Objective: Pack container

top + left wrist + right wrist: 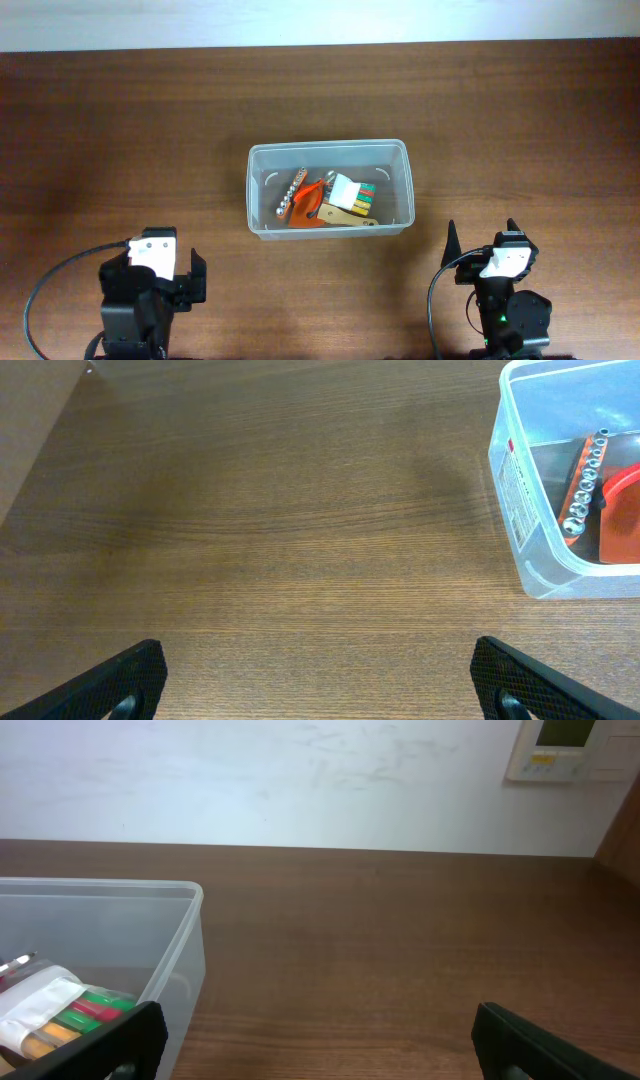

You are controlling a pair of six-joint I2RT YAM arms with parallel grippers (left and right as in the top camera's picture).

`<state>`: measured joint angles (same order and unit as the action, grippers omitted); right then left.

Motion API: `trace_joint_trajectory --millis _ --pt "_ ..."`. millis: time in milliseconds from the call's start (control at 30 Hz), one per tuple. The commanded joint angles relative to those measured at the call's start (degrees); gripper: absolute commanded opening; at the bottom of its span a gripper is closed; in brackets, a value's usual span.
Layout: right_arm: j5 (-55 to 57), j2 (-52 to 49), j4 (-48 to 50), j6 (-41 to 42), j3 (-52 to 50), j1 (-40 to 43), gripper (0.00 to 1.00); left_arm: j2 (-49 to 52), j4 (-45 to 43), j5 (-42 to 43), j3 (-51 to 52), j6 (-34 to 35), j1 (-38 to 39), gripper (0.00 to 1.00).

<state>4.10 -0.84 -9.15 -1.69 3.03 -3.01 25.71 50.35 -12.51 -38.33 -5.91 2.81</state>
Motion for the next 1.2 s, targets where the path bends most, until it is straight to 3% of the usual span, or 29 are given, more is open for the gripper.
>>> trace_joint_trajectory --millis 0,300,533,600,733,1000,1167 --pt "1.3 0.5 0.0 0.5 -0.5 -0.4 0.99 -0.3 -0.1 -0.6 0.4 0.7 -0.2 0.99" --pt "1.3 0.5 0.0 0.5 -0.5 -0.4 0.99 -0.3 0.0 -0.9 0.4 -0.1 -0.2 0.99" --pt "1.3 0.5 0.0 0.5 -0.5 -0.4 0.99 -11.4 -2.1 25.1 5.3 -0.1 2.4 0.99" --pt "1.3 0.5 0.0 0.5 -0.5 -0.4 0.99 -17.8 -6.1 27.9 11.3 0.0 3.6 0.99" --pt "1.3 0.5 0.0 0.5 -0.5 -0.4 0.99 -25.6 -18.9 24.8 21.6 0.1 3.5 0.99" --pt "1.3 0.4 0.0 0.5 -0.5 -0.4 0.99 -25.2 -50.4 15.0 37.7 0.1 3.6 0.99" --pt "1.3 0.4 0.0 0.5 -0.5 -0.4 0.99 -25.4 -45.6 11.7 37.9 -0.4 3.6 0.99"
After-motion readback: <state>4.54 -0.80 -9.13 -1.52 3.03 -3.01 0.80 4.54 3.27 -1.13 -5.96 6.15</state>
